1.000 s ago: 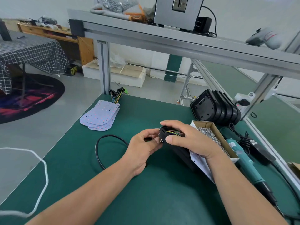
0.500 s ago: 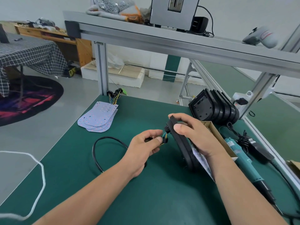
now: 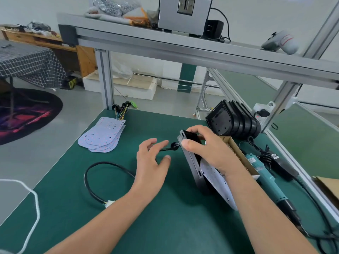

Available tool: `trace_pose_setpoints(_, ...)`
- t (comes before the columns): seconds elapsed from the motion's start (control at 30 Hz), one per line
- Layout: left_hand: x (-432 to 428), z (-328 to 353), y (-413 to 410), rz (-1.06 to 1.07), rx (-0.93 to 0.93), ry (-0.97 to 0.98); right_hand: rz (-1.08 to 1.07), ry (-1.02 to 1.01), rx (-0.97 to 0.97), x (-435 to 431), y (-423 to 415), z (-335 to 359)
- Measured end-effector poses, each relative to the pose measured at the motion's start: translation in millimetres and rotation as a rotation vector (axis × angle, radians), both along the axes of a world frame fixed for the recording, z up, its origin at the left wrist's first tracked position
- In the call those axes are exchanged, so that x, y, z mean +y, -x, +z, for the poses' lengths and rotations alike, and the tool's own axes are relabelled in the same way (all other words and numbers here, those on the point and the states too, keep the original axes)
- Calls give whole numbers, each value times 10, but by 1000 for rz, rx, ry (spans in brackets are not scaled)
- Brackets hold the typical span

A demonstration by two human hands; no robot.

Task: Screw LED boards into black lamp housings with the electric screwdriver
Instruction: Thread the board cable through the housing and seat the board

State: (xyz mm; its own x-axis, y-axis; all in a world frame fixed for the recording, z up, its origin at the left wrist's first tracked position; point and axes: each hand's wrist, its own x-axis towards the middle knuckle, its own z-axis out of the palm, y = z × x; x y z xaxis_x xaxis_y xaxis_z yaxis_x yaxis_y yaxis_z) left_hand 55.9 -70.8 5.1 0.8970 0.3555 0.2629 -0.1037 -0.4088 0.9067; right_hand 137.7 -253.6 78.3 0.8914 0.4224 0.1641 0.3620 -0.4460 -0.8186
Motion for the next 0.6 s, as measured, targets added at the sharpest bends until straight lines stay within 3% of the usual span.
trace_pose_setpoints(0.1,22,90,51,0,-96,4,-47,-31,8,-24,-25,-2)
trace_pose_setpoints(0.23,170,191,47,42,-36,-352,-98,-68,31,-100,-76,-43)
trace_pose_setpoints(0.33,376,278,31,133,18,-375,-129,-85,41,-109,-83,-55)
trace_pose_setpoints(0.5,683,320,57,90,345,-406,-216,-142,23,-143,-96,-33)
trace_pose_setpoints(0.6,727,300,86,-19,409,-460,-319,-259,0,-176,-131,5)
